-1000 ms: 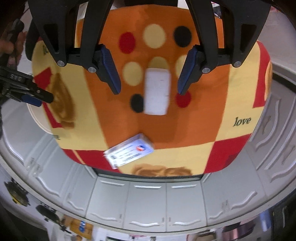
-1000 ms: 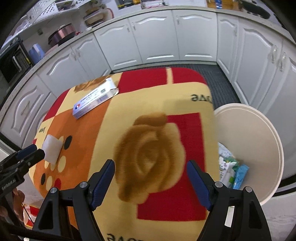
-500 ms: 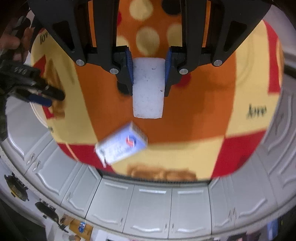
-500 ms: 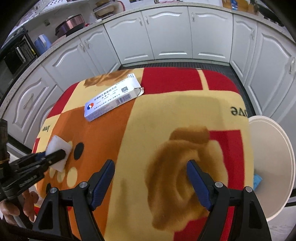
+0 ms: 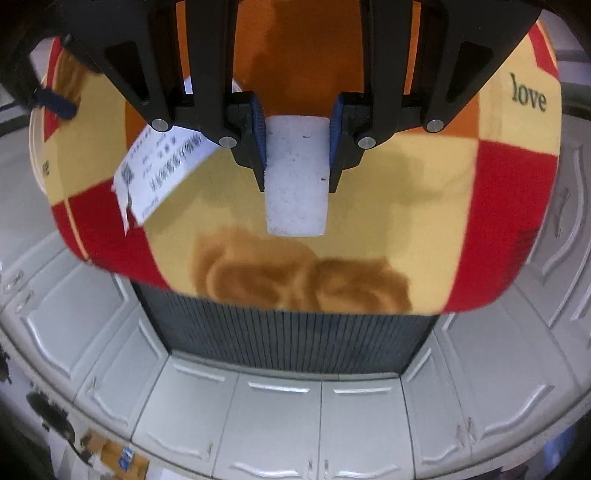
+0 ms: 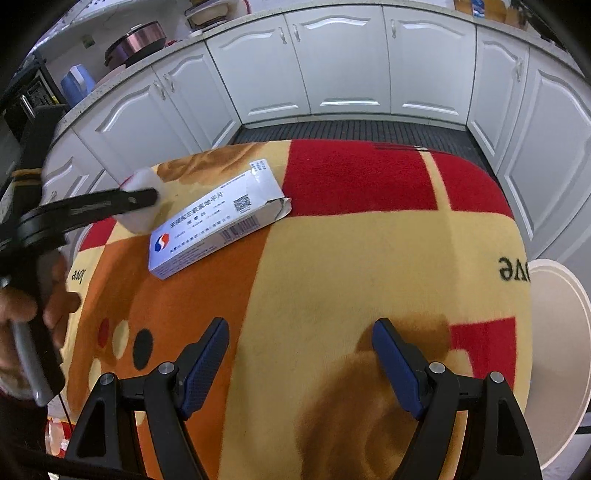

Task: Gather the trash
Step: 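Grasp the white medicine box with the right tool while the left tool holds the sponge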

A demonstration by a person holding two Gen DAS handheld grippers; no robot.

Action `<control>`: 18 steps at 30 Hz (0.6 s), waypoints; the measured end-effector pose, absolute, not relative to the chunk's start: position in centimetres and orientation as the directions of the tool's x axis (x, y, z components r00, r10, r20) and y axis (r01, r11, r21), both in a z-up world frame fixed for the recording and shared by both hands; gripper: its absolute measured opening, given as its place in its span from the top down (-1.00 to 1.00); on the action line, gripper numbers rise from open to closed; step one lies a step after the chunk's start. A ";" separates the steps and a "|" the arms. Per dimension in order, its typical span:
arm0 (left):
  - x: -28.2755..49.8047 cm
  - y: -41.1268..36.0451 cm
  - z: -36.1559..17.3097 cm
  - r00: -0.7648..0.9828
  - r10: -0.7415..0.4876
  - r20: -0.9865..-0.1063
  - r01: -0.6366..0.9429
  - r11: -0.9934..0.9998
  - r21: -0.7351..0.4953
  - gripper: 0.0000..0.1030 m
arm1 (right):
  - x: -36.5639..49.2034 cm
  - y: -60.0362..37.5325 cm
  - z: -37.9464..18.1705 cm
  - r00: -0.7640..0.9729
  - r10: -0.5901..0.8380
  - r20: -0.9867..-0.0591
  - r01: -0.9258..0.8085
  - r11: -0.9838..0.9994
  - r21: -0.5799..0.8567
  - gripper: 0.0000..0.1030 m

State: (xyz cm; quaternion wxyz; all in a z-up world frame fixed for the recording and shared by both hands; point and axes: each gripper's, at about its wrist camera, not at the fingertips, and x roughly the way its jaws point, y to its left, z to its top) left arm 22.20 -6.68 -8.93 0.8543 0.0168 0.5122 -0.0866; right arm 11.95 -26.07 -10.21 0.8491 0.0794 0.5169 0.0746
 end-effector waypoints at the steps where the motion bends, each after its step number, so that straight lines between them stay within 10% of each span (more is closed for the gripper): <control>1: 21.6 -6.9 -8.7 0.463 -0.135 -0.876 0.185 0.981 -0.053 0.51 | 12.0 -26.2 -10.2 0.455 0.206 -0.866 -0.044 0.977 0.209 -0.51; 6: 17.5 -7.9 -8.3 0.324 -0.340 -0.883 0.331 0.915 -0.231 0.51 | 13.0 -27.2 -9.9 0.465 0.195 -0.864 -0.018 0.977 0.211 -0.51; 18: 12.9 -3.4 -6.9 0.426 -0.303 -0.852 0.294 0.937 -0.186 0.51 | 15.3 -23.2 -8.8 0.466 0.230 -0.855 -0.043 0.970 0.238 -0.58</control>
